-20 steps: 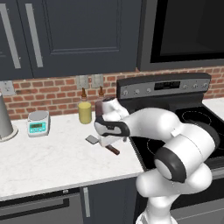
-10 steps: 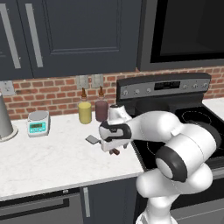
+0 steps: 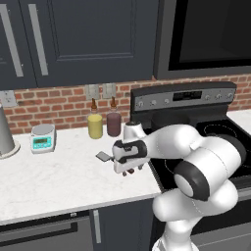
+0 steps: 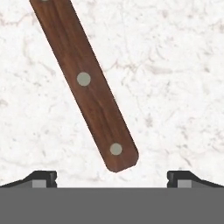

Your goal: Put the tomato and broccoli in the pot. Retrieve the spatula and lightly stir the vegetables in the pot.

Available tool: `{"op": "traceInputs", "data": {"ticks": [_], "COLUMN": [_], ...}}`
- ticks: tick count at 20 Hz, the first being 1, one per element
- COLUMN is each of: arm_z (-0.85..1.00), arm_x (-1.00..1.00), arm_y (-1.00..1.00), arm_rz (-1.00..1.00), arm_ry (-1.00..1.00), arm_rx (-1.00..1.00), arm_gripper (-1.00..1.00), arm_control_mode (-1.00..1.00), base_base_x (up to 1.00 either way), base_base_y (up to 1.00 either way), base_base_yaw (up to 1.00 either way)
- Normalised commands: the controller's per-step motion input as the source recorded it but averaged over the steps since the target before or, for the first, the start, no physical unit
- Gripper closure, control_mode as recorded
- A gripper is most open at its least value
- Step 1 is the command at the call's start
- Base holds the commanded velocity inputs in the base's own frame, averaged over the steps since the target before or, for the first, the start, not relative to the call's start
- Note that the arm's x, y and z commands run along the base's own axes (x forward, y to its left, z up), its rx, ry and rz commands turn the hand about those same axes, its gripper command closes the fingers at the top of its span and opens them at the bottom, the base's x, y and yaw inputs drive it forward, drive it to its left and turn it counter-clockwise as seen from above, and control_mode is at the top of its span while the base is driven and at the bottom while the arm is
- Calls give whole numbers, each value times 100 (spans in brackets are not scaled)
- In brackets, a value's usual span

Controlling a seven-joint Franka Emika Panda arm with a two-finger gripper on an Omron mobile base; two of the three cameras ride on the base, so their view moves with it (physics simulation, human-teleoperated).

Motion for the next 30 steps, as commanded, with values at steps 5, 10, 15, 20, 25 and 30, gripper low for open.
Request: {"op": "traceInputs", "data": {"ticks": [5,10,15,20,25,30], "arm_z": [-10,-8,-2,-23,-45,-3], "arm_x": [6,13,10,5,0,-30], "arm_y": [0,4,7,2,0,-1], "arm_rz": [0,0,0,0,0,0], "arm_ry": [-4,-5,-6,-2,0,-4], "arm_rx": [3,4,4,1,0,0], "arm_gripper": [-100,-100,-100,-100,100,100], "arm_control_mode": [-100,-100,-100,-100,-100,-100], "base_base_x": [0,0,0,0,0,0], "base_base_y": [0,0,0,0,0,0], "base_base_yaw": [0,0,0,0,0,0]}}
